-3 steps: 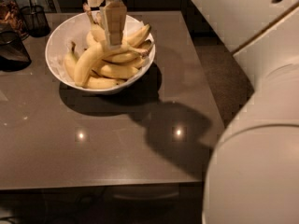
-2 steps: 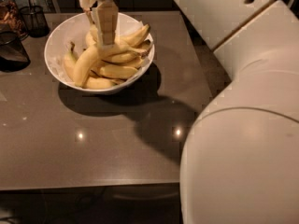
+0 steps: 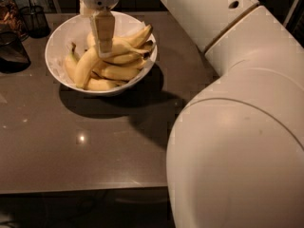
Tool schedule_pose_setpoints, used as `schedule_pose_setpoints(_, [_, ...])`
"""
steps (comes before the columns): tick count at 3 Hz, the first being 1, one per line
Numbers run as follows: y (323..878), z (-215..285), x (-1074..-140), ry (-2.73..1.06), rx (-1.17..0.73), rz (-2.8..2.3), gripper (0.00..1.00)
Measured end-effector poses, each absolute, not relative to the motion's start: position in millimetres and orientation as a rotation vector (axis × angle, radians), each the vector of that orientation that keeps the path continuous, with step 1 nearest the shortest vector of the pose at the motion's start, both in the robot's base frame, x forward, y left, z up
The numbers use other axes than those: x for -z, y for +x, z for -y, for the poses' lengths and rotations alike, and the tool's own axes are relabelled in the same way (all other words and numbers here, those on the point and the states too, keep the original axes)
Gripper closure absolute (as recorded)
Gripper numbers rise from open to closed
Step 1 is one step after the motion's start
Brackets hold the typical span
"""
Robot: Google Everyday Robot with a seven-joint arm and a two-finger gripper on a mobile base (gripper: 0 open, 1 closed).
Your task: Pick banana from white bowl
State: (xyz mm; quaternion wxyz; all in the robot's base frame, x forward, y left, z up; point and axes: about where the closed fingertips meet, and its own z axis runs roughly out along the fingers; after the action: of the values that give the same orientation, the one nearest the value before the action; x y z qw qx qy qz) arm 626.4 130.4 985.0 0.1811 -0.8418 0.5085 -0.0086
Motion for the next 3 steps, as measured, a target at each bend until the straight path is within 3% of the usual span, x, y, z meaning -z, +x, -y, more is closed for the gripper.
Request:
schedule_pose_setpoints(1, [625.2,-134.0,-971.1,-2.386,-0.011,-1.463,0.37])
schedule_pose_setpoints(3, [622.1,-137.7,-953.9,-2.405,-0.049,-1.494,0.33])
